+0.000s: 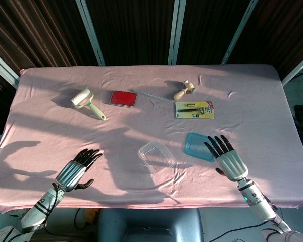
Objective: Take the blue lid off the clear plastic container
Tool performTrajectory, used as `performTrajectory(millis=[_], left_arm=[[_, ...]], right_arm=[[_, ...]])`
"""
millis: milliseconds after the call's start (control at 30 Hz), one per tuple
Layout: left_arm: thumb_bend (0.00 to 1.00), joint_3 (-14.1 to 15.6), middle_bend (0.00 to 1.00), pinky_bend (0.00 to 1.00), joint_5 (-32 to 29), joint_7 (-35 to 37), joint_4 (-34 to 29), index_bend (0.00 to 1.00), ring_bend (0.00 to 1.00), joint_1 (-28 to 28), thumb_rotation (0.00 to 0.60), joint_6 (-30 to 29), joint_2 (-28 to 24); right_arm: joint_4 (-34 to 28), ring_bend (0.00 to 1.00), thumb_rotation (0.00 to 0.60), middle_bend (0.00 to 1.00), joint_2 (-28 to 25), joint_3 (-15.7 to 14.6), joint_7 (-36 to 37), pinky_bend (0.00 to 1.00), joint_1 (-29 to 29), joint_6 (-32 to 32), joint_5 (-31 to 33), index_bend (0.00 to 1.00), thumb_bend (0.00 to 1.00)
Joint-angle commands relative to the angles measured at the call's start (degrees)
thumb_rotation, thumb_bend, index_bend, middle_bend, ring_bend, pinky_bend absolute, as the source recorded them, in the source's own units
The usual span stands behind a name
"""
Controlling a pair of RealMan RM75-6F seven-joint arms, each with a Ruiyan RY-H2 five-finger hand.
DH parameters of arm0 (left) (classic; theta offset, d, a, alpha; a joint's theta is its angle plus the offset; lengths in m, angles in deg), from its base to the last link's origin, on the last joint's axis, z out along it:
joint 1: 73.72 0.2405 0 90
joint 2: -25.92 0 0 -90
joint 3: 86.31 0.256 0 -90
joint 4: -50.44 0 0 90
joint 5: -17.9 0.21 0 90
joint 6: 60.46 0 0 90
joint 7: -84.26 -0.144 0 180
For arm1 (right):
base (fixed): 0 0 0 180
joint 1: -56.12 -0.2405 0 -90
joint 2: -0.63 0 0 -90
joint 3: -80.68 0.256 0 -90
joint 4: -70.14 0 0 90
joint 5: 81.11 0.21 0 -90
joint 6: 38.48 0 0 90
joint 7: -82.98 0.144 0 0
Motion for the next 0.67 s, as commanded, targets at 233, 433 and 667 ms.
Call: performTrajectory(millis=[233, 433, 667], left_arm=[[0.32, 4.96, 0.00, 0.00, 2.86, -6.05, -6.38, 0.00, 0.00, 10.95, 0.600, -11.65, -8.77], [0.32, 4.37, 0.00, 0.00, 4.00, -5.81, -2.91, 0.00, 0.00, 13.52, 0.600, -14.98, -7.60], [0.32, 1.52, 0.00, 0.00, 3.91, -5.59, -2.06, 0.00, 0.00, 16.76, 0.600, -20.45, -8.31]], right_arm=[[-28.35, 0.00, 0.600, 0.00, -20.58, -4.61, -16.57, 0.00, 13.79, 8.86, 5.75, 0.00, 0.15], [-25.55, 0.00, 0.600, 0.00, -19.28, -3.37, -8.99, 0.00, 17.69, 14.58, 5.85, 0.00, 0.15], [-24.42, 0.00, 0.600, 0.00, -20.71, -1.39, -2.48, 0.00, 19.48, 16.43, 6.03, 0.00, 0.15]])
